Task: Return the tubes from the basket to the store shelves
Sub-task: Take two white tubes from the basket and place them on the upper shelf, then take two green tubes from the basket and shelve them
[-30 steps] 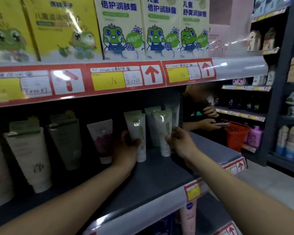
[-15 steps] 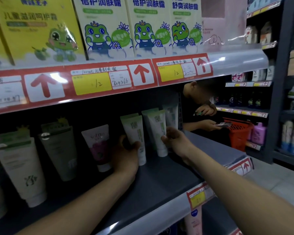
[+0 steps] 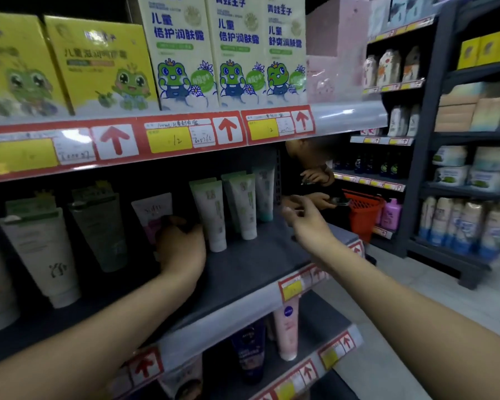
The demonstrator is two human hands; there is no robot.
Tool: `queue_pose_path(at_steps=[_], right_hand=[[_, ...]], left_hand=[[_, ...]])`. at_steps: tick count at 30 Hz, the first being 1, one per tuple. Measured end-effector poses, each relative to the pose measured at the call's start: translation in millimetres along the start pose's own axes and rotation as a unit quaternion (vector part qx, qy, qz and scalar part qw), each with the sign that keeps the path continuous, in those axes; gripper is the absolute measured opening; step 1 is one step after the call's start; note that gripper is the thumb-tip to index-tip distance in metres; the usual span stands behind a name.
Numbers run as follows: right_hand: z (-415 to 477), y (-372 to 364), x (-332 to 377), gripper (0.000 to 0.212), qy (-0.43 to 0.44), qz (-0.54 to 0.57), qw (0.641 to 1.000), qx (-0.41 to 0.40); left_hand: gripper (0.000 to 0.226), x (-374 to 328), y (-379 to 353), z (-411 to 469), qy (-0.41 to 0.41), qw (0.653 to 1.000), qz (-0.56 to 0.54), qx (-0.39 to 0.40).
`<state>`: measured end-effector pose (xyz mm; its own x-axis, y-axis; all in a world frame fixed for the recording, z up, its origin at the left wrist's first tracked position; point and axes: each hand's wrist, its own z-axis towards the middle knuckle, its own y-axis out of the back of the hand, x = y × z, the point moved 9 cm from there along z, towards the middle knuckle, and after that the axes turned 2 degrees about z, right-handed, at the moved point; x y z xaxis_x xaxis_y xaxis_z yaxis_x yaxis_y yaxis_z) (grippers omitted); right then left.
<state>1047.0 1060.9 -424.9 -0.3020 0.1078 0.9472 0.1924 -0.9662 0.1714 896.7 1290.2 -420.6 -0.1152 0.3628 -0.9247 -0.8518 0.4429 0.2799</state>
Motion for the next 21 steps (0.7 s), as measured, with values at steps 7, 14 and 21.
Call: queue_pose_path(at_steps=[7, 14, 21], right_hand=[[-164, 75, 48, 0.044, 0.091, -0.273, 0.956, -0.066], [-314, 146, 8, 0.042, 0.057, -0.367, 0.922, -0.112], [-438, 204, -99, 0.045, -0.067, -0.452, 0.882, -0.111]], left_hand=[[0.024, -62, 9, -157, -0.263, 0.942, 0.141, 0.156], [0.029, -47, -21, -315, -0.390, 0.860, 0.166, 0.284], [0.024, 58, -85, -432, -0.392, 0.768, 0.253, 0.439]])
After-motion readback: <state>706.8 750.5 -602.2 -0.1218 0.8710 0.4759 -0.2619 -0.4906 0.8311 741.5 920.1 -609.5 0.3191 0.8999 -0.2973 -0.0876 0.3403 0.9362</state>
